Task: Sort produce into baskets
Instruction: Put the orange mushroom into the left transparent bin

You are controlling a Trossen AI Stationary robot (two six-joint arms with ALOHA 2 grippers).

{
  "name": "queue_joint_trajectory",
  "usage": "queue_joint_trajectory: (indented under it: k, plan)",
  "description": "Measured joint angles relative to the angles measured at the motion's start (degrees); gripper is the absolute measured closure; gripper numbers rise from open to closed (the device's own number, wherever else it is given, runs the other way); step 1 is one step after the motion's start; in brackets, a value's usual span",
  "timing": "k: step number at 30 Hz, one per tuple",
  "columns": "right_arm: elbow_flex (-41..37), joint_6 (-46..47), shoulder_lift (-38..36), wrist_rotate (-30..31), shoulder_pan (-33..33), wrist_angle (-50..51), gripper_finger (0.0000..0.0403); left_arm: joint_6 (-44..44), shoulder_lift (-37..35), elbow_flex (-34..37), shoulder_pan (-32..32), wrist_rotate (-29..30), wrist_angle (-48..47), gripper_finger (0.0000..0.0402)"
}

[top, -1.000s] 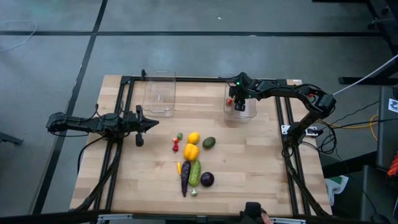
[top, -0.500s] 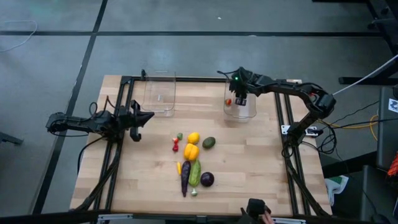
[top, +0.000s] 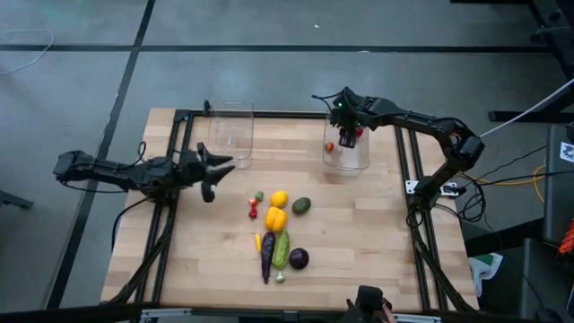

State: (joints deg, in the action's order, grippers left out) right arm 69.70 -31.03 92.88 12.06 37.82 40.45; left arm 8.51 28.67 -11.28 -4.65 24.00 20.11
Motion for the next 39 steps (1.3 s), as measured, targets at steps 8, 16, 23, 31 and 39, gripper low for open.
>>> queue_joint_trajectory:
  k: [8, 16, 23, 31, 39]
  plan:
    - [4.3, 0.9, -1.1, -0.2, 0.0, 8.6, 0.0210, 1.2, 19.9, -12.6, -3.2, -2.8, -16.4, 0.0213]
    - [4.5, 1.5, -7.2, -0.4, 0.0, 9.7, 0.0210, 13.4, 36.6, -18.5, -4.0, -2.9, -18.2, 0.0212]
    - [4.5, 6.0, -11.9, -7.0, 0.0, 10.7, 0.0210, 18.0, 44.7, -18.7, -4.0, -3.3, -18.5, 0.0212]
    - [4.5, 10.3, -15.2, -16.7, -2.5, 11.8, 0.0210, 21.7, 49.2, -18.7, -4.0, -6.2, -19.0, 0.0212]
    - [4.5, 10.5, -15.9, -16.5, -11.9, 11.7, 0.0210, 23.7, 52.4, -18.7, -4.0, -6.2, -20.0, 0.0212]
